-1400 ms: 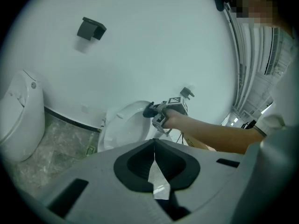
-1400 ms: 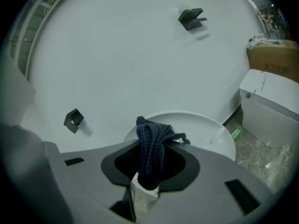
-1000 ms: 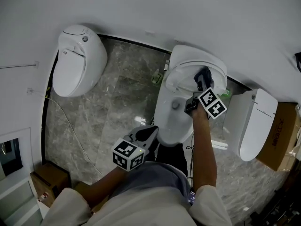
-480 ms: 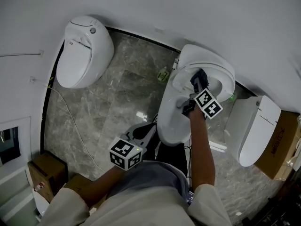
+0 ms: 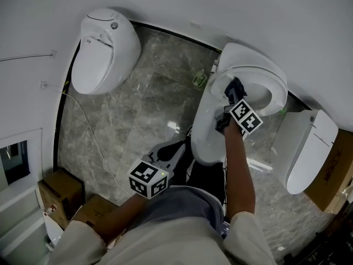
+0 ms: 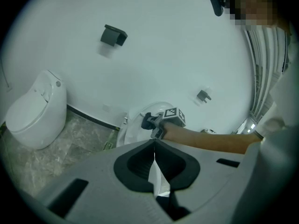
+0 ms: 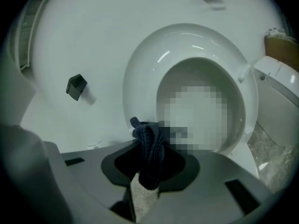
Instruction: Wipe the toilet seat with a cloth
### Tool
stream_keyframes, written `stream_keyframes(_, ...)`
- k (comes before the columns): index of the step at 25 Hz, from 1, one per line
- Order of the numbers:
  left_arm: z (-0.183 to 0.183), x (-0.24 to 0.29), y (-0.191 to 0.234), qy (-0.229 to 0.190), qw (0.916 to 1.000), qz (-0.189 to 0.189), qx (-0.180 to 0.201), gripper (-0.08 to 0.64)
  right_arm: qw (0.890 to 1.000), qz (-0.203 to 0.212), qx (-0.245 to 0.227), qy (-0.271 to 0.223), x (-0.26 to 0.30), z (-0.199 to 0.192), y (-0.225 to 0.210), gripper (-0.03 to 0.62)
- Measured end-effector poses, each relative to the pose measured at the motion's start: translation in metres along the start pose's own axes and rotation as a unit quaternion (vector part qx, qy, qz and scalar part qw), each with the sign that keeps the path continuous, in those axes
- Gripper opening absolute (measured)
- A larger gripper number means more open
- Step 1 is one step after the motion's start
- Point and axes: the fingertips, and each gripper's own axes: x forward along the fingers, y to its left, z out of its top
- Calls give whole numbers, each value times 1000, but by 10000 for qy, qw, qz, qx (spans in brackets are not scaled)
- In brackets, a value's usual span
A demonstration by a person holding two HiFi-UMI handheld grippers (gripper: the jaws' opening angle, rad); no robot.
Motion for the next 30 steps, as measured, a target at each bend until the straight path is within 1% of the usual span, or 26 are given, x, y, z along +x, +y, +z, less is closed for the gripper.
stream_keyframes(5,-3,-3,2,16,9999,92,-71,9,9999,-11,-6,156,8,-13,-4,84)
stream_keyframes(8,-2,-2,1,-29,9997,20,-261,9,9996,15,-25,282,17,-21,-4,84)
stream_keyframes(12,-7,1,-1,-23,9997,16,-246,9,9992,1,30,399,28,-33,-9,84)
stream_keyframes(14,-11,1,-2,-42,9994,-54,-330,9,9989,-2,98,451,32,-39,-10,84)
stream_keyframes(17,-20,-2,-3,20,9991,-104,-417,9,9987,-2,-21,502,35,-46,-11,84)
stream_keyframes(20,-29,-3,-2,103,9990,-67,-432,9,9982,-42,-134,583,40,-53,-16,84)
stream_keyframes(25,-44,-6,6,215,9985,35,-493,9,9972,-166,-122,722,47,-72,-28,84)
stream_keyframes(30,-51,-10,13,258,9981,147,-532,9,9969,-209,-127,748,53,-82,-37,84)
